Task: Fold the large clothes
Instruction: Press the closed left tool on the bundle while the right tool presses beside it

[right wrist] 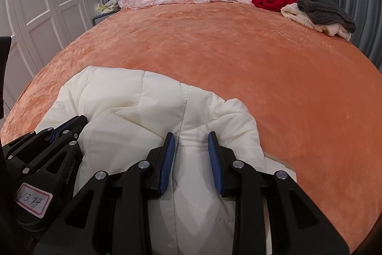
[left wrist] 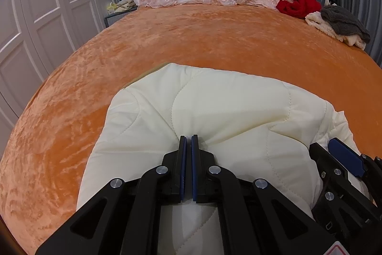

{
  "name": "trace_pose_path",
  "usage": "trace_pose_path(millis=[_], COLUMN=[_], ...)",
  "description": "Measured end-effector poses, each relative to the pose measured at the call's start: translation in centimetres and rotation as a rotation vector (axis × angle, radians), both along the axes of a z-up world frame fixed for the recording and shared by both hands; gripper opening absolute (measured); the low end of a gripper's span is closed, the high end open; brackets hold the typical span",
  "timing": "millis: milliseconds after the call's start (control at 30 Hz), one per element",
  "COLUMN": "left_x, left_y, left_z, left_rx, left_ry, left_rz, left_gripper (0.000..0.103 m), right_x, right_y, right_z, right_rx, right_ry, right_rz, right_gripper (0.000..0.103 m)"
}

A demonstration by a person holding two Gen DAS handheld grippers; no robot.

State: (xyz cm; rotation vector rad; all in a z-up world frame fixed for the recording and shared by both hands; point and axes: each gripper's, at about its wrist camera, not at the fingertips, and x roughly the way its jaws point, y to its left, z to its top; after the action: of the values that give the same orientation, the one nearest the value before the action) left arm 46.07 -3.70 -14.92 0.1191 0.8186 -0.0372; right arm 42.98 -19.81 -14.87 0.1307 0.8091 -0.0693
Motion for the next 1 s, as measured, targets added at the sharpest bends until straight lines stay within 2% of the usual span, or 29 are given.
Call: trace_pose_path(millis=[167, 267, 333, 400, 433, 533, 667, 833, 1000], left_x=[0.0, -0.4, -1.2, -2.9, -4.1, -7.2, -9.6, -10.9, -10.9], left_y=[0.2, 0.4, 0.8, 1.3, 1.4, 2.1, 2.8, 2.0, 2.0], left_z=[0.2, 0.8, 1.7, 3.3, 4.1, 5.3, 5.1, 3.8, 2.7], left_rx=[-0.002, -0.021, -0.032, -0.041, -0.017, -0.028, -0.082, -0.034, -0.037], left_ry=[0.006, 0.017, 0.030, 0.031, 0.030, 0.048, 0.097, 0.084, 0.072], left_rz=[0.000, -0.002, -0.005, -0.022, -0.035, -0.039, -0.009, -0.003, 0.015], left_gripper=[0.000, 0.003, 0.007, 0.012, 0.015, 0.016, 0.016, 0.016, 0.016], right_x=[-0.1, -0.1, -0.6, -2.7, -3.7, -7.8, -9.8, -10.1, -9.9], right_y=[0.0, -0.6, -1.5, -2.3, -2.4, -2.6, -2.5, -2.0, -1.6], right_z=[0.0, 0.5, 1.9, 4.1, 4.9, 6.3, 4.6, 2.9, 2.4], right_rx=[0.000, 0.041, 0.095, 0.140, 0.142, 0.129, 0.143, 0.142, 0.126], right_ry=[0.002, 0.024, 0.057, 0.065, 0.061, 0.064, 0.149, 0.180, 0.186], right_rz=[0.000, 0.007, 0.009, 0.008, 0.017, 0.040, 0.052, 0.043, 0.038], right_gripper=[0.027, 0.028, 0.029, 0.029, 0.029, 0.029, 0.030, 0.033, 0.035])
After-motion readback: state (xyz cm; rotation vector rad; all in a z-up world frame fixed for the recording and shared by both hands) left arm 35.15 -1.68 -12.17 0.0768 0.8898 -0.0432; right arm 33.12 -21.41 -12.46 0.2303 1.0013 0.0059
